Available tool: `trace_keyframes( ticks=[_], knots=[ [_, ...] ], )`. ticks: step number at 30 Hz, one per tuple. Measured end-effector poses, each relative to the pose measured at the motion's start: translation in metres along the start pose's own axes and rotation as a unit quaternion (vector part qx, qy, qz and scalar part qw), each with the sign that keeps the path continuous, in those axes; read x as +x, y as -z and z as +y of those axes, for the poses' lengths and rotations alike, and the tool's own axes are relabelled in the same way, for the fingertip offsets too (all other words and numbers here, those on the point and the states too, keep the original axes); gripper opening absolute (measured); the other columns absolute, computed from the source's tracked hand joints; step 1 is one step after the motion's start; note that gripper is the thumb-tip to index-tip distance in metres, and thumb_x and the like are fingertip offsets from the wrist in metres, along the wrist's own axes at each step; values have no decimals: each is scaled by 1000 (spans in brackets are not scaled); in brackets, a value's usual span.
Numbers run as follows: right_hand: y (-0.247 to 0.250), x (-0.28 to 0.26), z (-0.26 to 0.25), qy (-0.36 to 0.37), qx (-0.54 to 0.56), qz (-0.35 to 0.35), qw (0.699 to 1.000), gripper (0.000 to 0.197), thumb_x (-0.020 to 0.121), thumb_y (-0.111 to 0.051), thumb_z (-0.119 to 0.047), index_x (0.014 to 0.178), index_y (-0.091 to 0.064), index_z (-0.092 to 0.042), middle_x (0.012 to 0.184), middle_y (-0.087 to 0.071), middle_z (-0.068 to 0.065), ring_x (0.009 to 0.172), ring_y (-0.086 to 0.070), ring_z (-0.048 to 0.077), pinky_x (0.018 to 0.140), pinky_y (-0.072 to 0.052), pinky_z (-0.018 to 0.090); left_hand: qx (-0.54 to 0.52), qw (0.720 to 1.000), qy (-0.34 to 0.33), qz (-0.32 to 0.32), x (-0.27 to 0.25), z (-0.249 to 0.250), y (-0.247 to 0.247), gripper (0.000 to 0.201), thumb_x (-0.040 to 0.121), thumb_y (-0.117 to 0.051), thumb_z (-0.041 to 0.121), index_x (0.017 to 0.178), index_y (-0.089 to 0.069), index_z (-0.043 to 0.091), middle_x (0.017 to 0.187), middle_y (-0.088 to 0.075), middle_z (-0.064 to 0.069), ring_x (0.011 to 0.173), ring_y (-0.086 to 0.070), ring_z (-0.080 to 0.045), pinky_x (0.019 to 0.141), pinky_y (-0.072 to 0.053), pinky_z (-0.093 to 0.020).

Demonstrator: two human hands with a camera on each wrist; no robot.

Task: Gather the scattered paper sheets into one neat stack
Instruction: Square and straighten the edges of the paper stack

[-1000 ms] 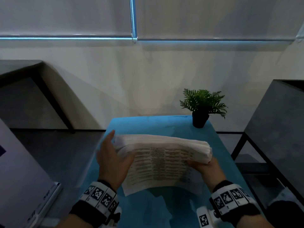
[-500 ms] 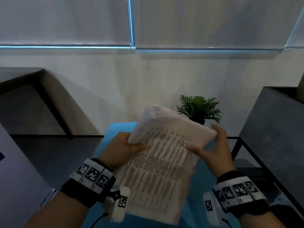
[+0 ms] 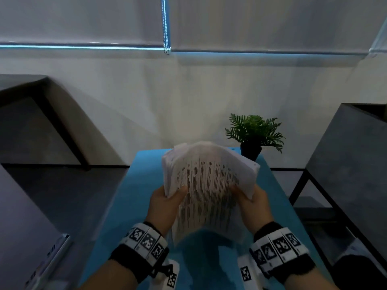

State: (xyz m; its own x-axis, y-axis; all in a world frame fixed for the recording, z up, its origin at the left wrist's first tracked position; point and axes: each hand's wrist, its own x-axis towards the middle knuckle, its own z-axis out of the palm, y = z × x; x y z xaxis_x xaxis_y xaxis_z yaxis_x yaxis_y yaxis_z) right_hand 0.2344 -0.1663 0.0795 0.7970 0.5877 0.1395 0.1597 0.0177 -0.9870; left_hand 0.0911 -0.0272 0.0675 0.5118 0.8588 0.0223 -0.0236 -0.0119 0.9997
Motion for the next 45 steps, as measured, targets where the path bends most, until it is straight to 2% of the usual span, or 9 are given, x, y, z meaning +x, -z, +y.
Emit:
trace_keyframes(
  ticks=[5,9,12,15,25,29,36,40,45],
  knots=[
    [4,-6,10,15,41,30,999,46,79,-68,0,104,-52,-35,102,-62,-7,94,-60,8,79,-52,27,17,999,-32,0,4,5,5,39,76,-75,11,111,-61,19,100,-70,6,91,-68,-9,76,-58,-28],
    [10,-3,-5,98,53,23,994,71,77,-69,1,114,-38,-51,114,-53,-17,100,-57,-6,82,-53,18,9,989,-147,14,6,25,10,75,74,-77,15,131,-35,40,109,-59,15,92,-62,5,76,-52,-13],
    [13,-1,-18,158,-13,21,987,74,81,-68,-7,118,-36,-62,122,-50,-9,110,-52,0,92,-49,19,67,974,-215,6,8,44,10,60,74,-74,36,121,-39,50,110,-59,16,97,-58,6,80,-46,-8],
    [13,2,-23,191,-31,24,981,66,85,-63,-8,102,-43,-68,114,-53,-9,99,-54,-7,81,-47,6,50,975,-214,24,15,57,6,17,77,-63,38,93,-61,35,96,-65,13,85,-58,6,77,-47,-20],
    [13,5,-24,198,-16,16,980,62,85,-64,-7,96,-46,-65,111,-52,-4,92,-56,-6,77,-49,9,55,977,-194,66,24,59,4,12,76,-68,19,73,-58,24,81,-65,5,75,-58,-7,68,-49,-28],
    [12,7,-23,181,16,14,983,59,84,-64,-6,104,-45,-58,114,-50,-3,99,-59,12,79,-53,17,89,978,-189,16,21,63,6,6,83,-66,16,82,-64,21,87,-64,9,74,-55,7,67,-49,-17],
    [9,6,-25,182,32,13,983,55,85,-62,-3,107,-46,-50,115,-51,1,97,-59,5,81,-54,18,65,981,-179,36,30,64,12,19,83,-60,1,71,-62,15,82,-66,3,70,-57,6,67,-45,-10],
    [8,6,-25,185,10,12,983,53,86,-60,-4,102,-47,-53,111,-49,-10,90,-55,-14,74,-48,6,65,988,-137,-35,27,69,12,8,80,-60,24,85,-61,18,99,-66,-1,88,-59,-11,75,-49,-28],
    [10,4,-30,176,36,32,983,30,87,-58,0,94,-51,-28,97,-53,-10,76,-56,-19,61,-44,1,22,986,-128,-104,21,58,20,68,58,-69,46,120,-43,42,120,-57,10,105,-60,-6,86,-51,-26]
  ],
)
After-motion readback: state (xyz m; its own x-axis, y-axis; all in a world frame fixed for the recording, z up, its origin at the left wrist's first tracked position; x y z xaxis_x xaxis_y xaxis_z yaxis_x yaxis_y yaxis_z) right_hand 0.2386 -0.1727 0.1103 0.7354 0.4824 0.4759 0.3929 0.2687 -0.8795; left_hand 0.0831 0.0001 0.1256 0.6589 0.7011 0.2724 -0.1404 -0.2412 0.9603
